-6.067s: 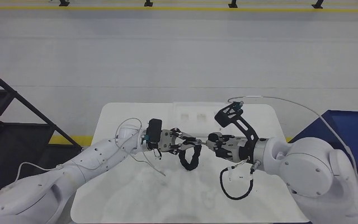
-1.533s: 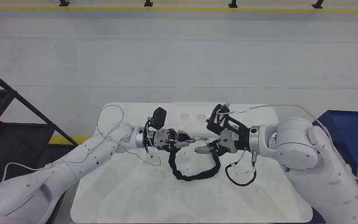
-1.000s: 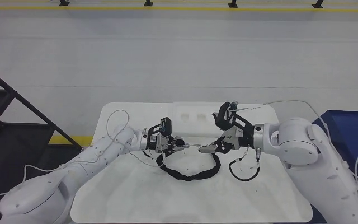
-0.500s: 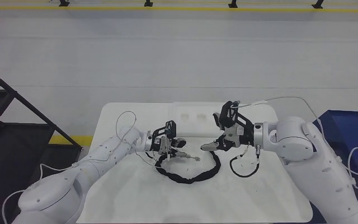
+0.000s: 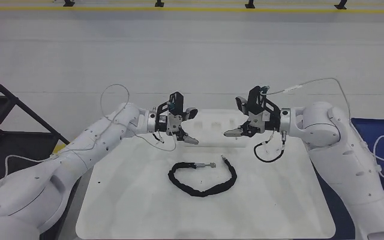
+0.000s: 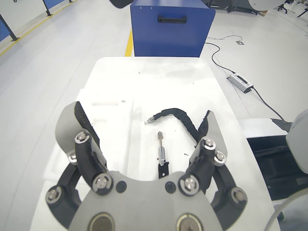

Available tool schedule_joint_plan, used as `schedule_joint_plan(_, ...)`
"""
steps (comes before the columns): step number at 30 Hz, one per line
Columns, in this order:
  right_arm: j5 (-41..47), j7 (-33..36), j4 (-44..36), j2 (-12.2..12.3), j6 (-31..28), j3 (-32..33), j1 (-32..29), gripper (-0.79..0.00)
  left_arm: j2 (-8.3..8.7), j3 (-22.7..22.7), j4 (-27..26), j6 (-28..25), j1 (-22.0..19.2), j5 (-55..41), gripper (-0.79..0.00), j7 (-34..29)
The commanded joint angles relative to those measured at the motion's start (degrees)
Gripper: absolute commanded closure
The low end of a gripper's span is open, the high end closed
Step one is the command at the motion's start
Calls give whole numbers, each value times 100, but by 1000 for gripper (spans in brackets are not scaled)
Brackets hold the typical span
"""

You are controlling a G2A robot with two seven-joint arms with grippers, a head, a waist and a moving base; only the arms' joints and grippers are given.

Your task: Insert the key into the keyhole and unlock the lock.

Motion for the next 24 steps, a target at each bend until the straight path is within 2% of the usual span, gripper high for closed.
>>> schedule_joint_plan(1,43,-7,188,-17,-93,-37,205,-785,149,0,-122,0,-232,-480,-785,-392)
schedule_joint_plan(6,260,40,618,-56,-355,-154,648,-785,411,0,-354,0,-713,-1795,-785,-1493)
schedule_joint_plan(11,538,285,915,-85,-485,-326,1038,-785,566,0,-389,0,-1130,-2916,-785,-2574)
schedule_joint_plan(17,709,386,1269,-133,-589,-515,1459,-785,574,-1,-270,0,-1283,-3642,-785,-3251)
schedule_joint_plan(24,783,387,1449,-174,-672,-664,1643,-785,504,-30,-151,0,-1290,-3762,-784,-3365)
